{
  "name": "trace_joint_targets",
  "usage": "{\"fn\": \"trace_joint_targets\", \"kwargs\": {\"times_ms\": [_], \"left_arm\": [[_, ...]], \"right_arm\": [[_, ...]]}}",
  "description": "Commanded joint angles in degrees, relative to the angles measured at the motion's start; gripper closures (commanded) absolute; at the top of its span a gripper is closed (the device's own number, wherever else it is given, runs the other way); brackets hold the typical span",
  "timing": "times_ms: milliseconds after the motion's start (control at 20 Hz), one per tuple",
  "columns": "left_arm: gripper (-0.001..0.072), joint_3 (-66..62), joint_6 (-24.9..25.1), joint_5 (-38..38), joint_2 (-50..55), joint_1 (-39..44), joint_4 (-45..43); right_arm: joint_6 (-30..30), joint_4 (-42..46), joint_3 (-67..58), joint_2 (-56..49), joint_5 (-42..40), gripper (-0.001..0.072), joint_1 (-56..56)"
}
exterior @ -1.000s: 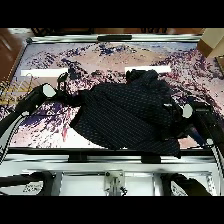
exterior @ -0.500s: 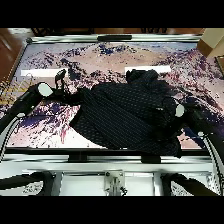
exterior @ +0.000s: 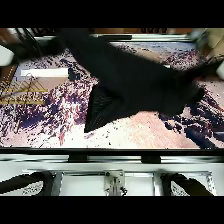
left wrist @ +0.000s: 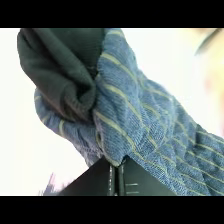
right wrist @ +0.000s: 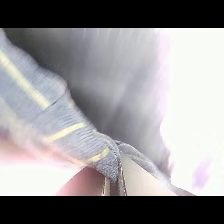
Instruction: Fold the shirts.
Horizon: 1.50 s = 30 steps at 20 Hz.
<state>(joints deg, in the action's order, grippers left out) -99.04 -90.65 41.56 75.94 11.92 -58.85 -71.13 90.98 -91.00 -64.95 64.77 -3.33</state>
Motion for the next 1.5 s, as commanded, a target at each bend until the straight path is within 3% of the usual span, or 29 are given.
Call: {"fn": "trace_joint_targets", "kwargs": {"times_ms": [0,150,300,450,650,750,900,1000,1200,1350,1400,1450], "left_arm": [[0.0647,-20.92,0.02,-6.84,-2.60,-0.24,1.51],[0.0647,-23.06,0.02,-10.23,-10.21,-0.04,1.49],[0.0647,-15.54,0.22,-6.36,-19.56,-0.04,1.22],[0.0647,-9.88,-0.57,9.16,-24.65,-0.07,-5.35],[0.0648,-4.57,-3.45,36.96,-25.35,-0.07,-19.39],[0.0647,0.35,-4.20,43.10,-25.42,-0.07,-24.74],[0.0647,10.84,-8.55,44.68,-25.14,-0.07,-31.15],[0.0648,19.39,-9.79,44.61,-25.14,-0.35,-35.19],[0.0647,35.87,-10.21,44.24,-23.43,-5.03,-39.74],[0.0646,40.89,-13.70,41.07,-21.55,-8.61,-39.74],[0.0646,40.92,-14.91,40.09,-20.98,-9.25,-39.69],[0.0624,40.83,-15.54,38.91,-20.70,-9.46,-39.23]], "right_arm": [[-5.14,-0.59,-25.62,1.88,-24.52,0.0611,0.02],[-5.33,-7.96,-30.88,5.51,-37.70,0.0610,0.02],[-5.09,-13.60,-30.88,9.53,-33.97,0.0610,0.02],[-3.48,-13.97,-30.88,11.91,-25.46,0.0610,0.02],[-2.08,-14.25,-29.90,11.63,-9.64,0.0610,0.02],[-1.60,-16.44,-24.85,9.97,0.76,0.0610,0.02],[1.70,-31.87,-12.83,3.34,11.06,0.0610,0.00],[4.24,-43.82,-5.18,-3.34,11.89,0.0610,-1.66],[4.33,-40.19,-0.11,-19.87,7.67,0.0610,-14.75],[2.01,-38.36,-0.13,-29.57,0.15,0.0609,-22.45],[1.42,-38.38,-0.13,-31.26,-1.66,0.0565,-23.50],[1.22,-38.38,-0.13,-31.80,-2.03,0.0392,-23.67]]}}
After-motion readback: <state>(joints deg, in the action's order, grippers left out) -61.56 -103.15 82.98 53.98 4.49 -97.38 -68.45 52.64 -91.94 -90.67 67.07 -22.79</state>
